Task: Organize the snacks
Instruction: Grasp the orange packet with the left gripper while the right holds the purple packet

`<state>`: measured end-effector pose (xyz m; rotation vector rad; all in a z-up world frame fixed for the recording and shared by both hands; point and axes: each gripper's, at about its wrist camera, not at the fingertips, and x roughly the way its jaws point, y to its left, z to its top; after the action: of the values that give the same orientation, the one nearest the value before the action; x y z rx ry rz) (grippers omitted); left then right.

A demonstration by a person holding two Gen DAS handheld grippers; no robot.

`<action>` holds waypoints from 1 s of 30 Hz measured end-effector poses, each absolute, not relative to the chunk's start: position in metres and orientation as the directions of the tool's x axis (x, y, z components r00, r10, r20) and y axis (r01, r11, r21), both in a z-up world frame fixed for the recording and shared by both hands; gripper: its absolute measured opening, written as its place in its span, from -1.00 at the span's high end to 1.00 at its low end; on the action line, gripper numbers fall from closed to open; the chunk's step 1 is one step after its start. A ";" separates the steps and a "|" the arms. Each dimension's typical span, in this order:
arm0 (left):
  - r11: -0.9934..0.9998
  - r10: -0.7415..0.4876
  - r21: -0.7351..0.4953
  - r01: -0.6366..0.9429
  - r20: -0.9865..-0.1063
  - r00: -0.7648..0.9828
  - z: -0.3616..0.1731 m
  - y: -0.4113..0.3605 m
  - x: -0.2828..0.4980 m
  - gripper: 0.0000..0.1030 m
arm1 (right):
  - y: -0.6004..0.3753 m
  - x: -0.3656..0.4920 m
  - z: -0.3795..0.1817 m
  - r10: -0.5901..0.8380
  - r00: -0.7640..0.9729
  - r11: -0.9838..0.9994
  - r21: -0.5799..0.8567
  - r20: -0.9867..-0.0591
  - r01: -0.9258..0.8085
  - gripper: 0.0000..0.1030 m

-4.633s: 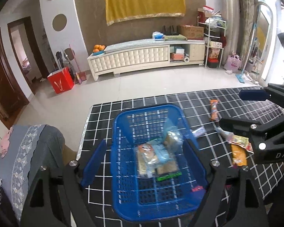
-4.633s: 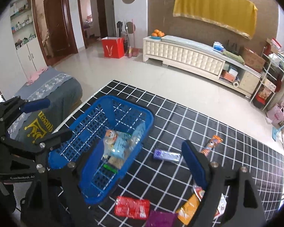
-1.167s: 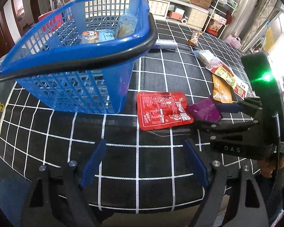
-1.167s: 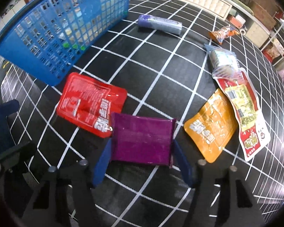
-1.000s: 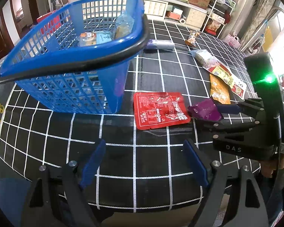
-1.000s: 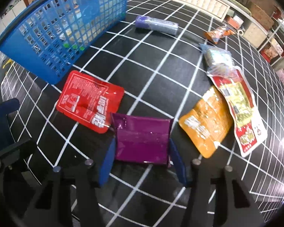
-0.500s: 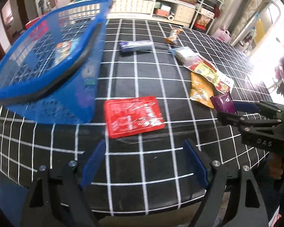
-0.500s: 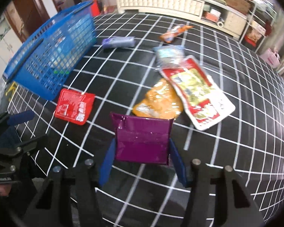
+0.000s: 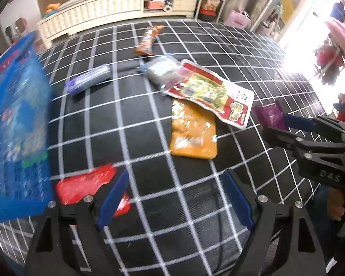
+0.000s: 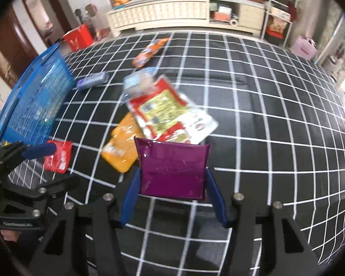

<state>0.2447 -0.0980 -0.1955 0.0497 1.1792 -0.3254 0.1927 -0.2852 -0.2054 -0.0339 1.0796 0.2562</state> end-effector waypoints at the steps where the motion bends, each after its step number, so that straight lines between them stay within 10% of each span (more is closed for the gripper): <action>1: 0.949 -0.229 -0.134 0.284 -0.915 0.333 -0.198 -0.102 0.249 -0.59 | -0.289 0.195 -0.205 0.191 0.447 0.971 0.101 -0.874 -0.216 -0.18; 16: 0.920 -0.173 -0.067 0.387 -0.953 0.247 -0.241 -0.152 0.311 -0.59 | -0.319 0.212 -0.216 0.198 0.448 0.977 0.138 -0.872 -0.162 -0.19; 30: 0.922 -0.192 -0.077 0.379 -0.942 0.275 -0.224 -0.154 0.288 0.78 | -0.314 0.204 -0.215 0.231 0.438 0.971 0.177 -0.869 -0.161 -0.19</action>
<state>0.2879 -0.1536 -0.2244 0.1747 1.2350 -0.3863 0.2035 -0.3136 -0.2154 0.0714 1.0906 0.2433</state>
